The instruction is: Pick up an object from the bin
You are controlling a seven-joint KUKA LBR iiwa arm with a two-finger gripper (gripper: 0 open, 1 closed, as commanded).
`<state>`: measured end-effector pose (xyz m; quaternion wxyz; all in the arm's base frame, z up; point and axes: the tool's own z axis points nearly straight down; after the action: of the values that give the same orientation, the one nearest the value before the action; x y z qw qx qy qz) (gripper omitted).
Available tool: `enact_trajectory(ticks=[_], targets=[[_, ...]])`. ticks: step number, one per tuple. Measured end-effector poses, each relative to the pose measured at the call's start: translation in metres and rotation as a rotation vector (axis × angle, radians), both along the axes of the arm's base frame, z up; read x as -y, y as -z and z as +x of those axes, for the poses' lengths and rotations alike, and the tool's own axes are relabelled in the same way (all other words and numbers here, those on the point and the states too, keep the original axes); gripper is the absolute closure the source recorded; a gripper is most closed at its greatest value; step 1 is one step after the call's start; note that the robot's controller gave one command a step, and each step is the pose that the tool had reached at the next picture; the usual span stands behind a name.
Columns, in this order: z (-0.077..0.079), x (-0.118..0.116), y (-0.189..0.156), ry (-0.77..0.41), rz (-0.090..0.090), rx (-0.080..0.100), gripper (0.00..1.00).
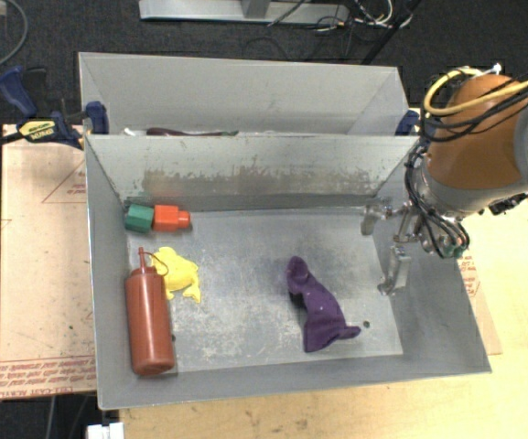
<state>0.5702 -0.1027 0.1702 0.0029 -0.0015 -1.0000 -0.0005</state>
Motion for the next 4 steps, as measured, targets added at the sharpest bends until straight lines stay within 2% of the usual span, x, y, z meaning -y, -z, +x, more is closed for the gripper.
enact_trajectory(ticks=[2,3,4], targets=[[0.002,-0.001,-0.005,-0.003,-0.001,0.007,0.0],[-0.002,-0.037,0.022,-0.016,-0.004,0.013,0.0],[-0.029,-0.073,0.044,-0.06,0.002,0.006,0.0]])
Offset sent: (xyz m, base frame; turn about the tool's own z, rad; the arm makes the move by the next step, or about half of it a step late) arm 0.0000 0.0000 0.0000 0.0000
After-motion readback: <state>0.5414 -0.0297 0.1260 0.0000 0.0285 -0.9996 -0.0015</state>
